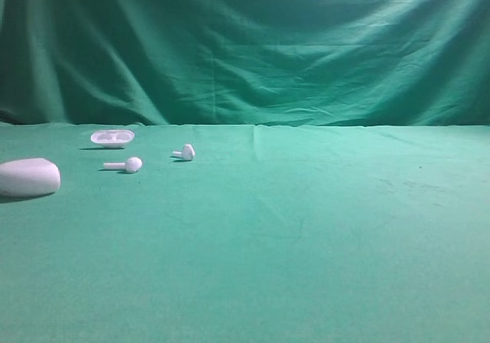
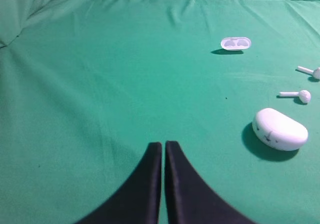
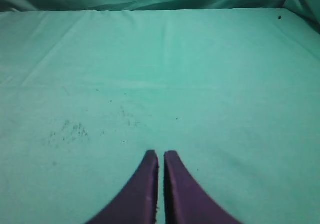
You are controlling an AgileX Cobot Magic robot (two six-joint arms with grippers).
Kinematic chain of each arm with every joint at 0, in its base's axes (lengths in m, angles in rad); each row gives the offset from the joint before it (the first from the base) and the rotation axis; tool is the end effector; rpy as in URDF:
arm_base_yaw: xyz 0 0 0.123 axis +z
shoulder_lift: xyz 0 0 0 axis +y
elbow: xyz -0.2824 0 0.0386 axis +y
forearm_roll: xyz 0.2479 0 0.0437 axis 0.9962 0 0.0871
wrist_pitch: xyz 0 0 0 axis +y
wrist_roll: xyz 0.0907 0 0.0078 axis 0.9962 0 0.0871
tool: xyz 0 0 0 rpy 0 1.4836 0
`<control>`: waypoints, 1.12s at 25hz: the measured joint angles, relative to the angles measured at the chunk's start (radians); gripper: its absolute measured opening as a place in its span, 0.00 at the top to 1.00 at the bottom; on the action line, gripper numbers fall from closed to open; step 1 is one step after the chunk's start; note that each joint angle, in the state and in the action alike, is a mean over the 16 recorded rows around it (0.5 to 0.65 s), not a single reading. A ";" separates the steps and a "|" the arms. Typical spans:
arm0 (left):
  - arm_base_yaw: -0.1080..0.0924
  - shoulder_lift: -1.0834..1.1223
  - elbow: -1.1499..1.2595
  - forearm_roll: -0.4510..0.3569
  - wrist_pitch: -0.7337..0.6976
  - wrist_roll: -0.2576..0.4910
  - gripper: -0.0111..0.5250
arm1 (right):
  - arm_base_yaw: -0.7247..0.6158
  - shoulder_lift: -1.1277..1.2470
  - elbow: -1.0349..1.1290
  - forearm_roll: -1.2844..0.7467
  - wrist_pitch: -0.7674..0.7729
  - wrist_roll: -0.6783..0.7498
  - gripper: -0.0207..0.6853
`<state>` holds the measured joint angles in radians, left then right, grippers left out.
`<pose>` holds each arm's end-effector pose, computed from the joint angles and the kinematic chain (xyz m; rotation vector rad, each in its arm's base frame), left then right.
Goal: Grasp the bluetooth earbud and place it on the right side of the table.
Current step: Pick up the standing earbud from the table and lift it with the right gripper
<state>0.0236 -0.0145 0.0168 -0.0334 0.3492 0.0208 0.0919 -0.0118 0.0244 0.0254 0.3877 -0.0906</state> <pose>0.0529 0.0002 0.1767 -0.0233 1.8348 -0.0013 0.0519 0.0057 0.1707 -0.1562 1.8774 0.0260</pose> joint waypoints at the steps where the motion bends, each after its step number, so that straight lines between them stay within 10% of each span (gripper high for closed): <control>1: 0.000 0.000 0.000 0.000 0.000 0.000 0.98 | 0.000 0.000 0.000 0.000 0.000 0.000 0.97; 18: 0.000 0.000 0.000 0.000 0.000 0.000 0.98 | 0.000 0.000 0.001 -0.012 -0.031 -0.007 0.97; 28: 0.000 0.000 0.000 0.000 0.000 0.000 0.98 | 0.000 0.001 -0.005 0.036 -0.356 0.020 0.97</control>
<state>0.0236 -0.0145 0.0168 -0.0334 0.3492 0.0208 0.0919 -0.0108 0.0199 0.0611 0.0319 -0.0705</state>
